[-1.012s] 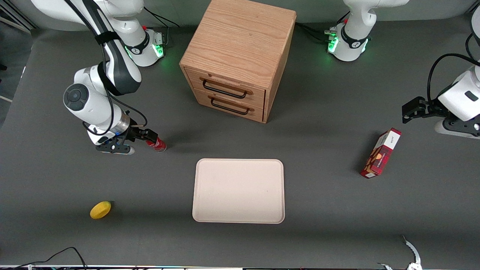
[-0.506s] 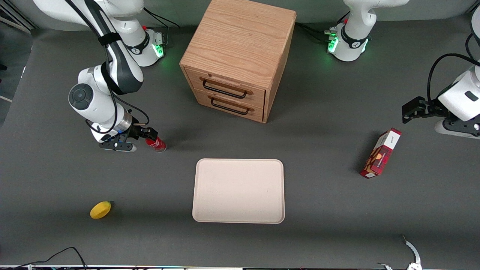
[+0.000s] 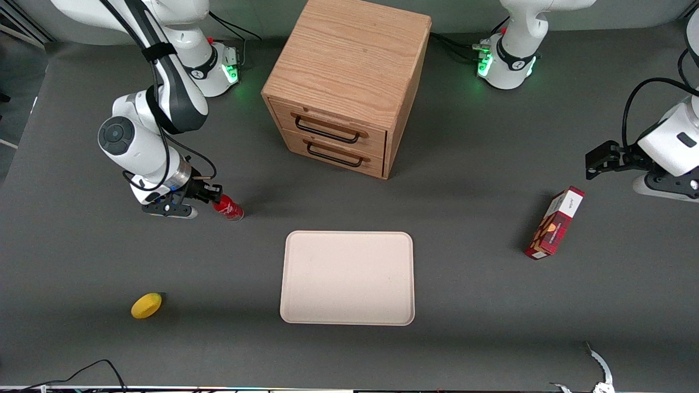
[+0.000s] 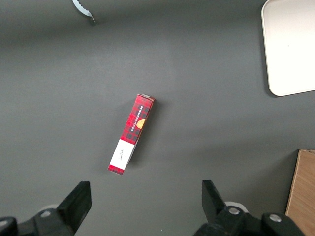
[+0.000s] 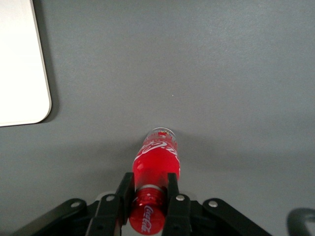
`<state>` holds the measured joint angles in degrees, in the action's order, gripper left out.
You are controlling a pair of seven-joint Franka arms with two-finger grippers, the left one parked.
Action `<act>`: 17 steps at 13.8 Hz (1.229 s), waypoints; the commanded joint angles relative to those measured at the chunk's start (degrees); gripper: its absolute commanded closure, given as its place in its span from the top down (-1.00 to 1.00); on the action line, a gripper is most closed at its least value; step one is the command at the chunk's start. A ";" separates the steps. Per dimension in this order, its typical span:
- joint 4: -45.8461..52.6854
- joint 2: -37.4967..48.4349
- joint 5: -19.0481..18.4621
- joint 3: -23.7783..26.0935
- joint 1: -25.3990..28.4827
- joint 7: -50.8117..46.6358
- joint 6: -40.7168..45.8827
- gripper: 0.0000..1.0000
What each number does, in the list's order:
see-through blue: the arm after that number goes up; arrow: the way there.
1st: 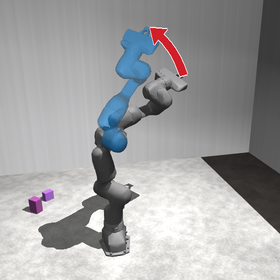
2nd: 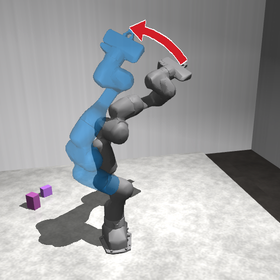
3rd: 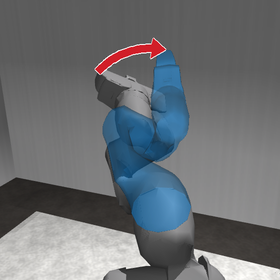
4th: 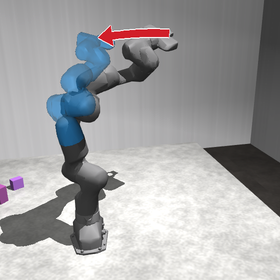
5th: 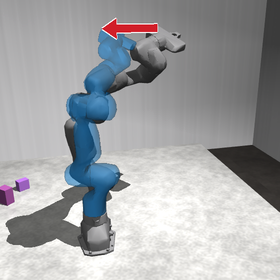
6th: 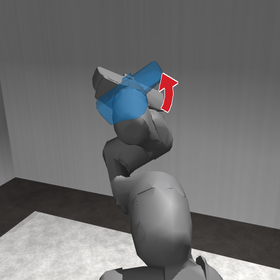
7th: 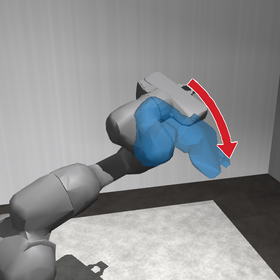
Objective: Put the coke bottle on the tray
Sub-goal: 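Close the right gripper around the bottle's body, then lift the bottle and carry it toward the white tray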
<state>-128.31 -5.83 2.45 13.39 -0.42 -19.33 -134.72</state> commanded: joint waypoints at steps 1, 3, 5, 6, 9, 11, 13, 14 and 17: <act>-0.80 1.61 -0.78 0.58 0.15 -1.67 0.07 -1.00; 0.25 1.70 -1.48 0.58 0.15 -1.59 1.73 -1.00; 6.20 1.79 -2.71 0.58 0.06 -1.50 9.08 -1.00; 9.71 1.87 -2.72 0.58 -0.02 -1.32 13.04 -1.00; 22.27 1.00 -2.89 0.58 0.15 -1.06 22.89 -1.00; 34.29 -2.41 -2.80 0.67 1.11 -1.58 31.23 -1.00; 51.06 -9.69 -2.89 2.33 2.00 -2.02 41.33 -1.00; 58.02 -13.29 -4.46 3.21 2.17 -2.55 45.30 -1.00; 72.64 -23.40 -9.31 5.50 4.98 -6.83 47.36 -1.00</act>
<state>-70.26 -18.46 -4.32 17.57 2.31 -21.14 -90.53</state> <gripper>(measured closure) 0.687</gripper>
